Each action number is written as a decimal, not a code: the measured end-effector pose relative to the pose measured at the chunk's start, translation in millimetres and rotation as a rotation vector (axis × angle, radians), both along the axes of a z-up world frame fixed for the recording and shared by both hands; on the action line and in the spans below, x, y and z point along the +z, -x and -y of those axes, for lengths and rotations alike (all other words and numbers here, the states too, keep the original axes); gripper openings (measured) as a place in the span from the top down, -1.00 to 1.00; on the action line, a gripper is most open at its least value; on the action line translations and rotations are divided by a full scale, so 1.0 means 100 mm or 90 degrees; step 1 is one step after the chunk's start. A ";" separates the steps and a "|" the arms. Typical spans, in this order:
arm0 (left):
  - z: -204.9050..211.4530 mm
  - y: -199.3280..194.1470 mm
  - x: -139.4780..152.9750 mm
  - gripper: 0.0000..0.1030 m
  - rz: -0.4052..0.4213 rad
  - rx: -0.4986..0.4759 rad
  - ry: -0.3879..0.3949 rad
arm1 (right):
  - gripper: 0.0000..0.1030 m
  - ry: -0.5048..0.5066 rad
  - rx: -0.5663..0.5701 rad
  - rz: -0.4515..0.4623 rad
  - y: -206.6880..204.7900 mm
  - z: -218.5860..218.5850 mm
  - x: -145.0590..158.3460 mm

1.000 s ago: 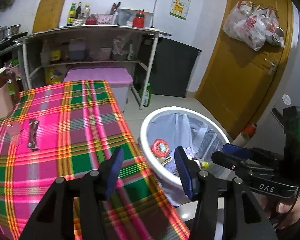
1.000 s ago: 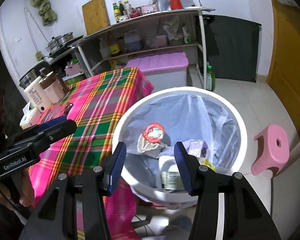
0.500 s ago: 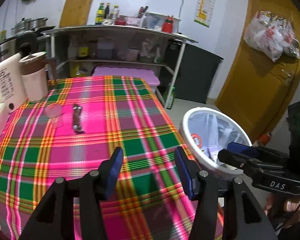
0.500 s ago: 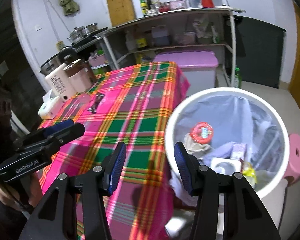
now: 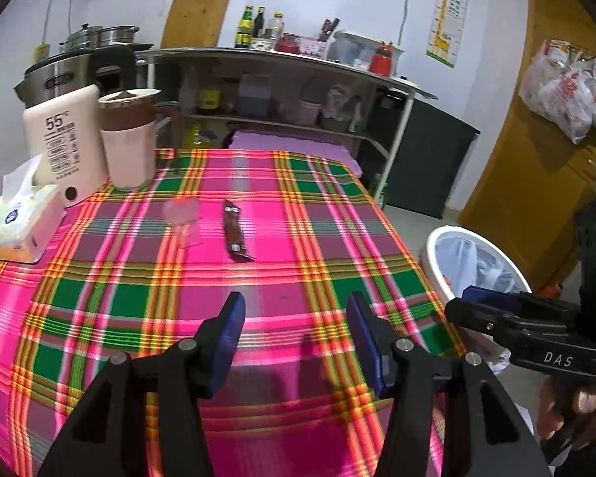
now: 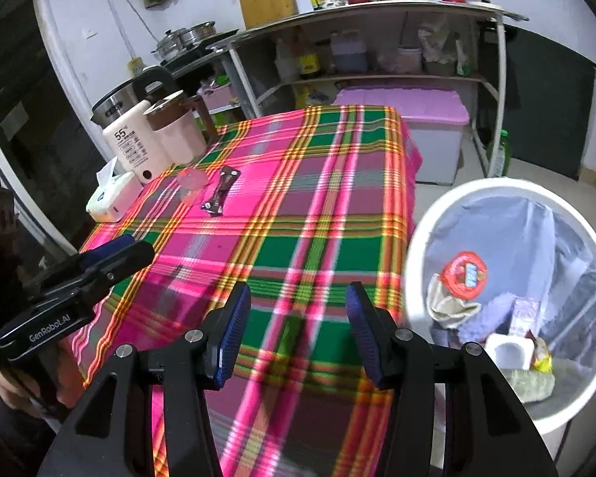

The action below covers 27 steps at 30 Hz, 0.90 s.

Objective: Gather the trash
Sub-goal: 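Move both grippers back over the table toward the remaining items, then grasp the brown snack stick wrapper with the right gripper while the left grasps the second clear cup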

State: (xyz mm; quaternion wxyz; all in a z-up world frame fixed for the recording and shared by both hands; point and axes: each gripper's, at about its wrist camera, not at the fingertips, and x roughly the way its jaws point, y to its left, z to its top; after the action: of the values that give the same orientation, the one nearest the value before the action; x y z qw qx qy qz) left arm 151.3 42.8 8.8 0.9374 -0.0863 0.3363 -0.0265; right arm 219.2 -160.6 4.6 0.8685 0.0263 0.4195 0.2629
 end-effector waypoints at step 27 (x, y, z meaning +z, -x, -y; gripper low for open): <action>-1.04 -0.25 -0.14 -0.07 -0.018 0.111 0.030 | 0.13 0.022 0.082 -0.023 -0.74 -1.25 -0.13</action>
State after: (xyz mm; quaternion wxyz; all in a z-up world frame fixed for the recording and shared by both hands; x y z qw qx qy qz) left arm 176.6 146.9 -4.8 0.9290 -0.1377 0.3402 0.0487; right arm 292.9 -35.6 -8.4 0.8424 -0.0110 0.4405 0.3101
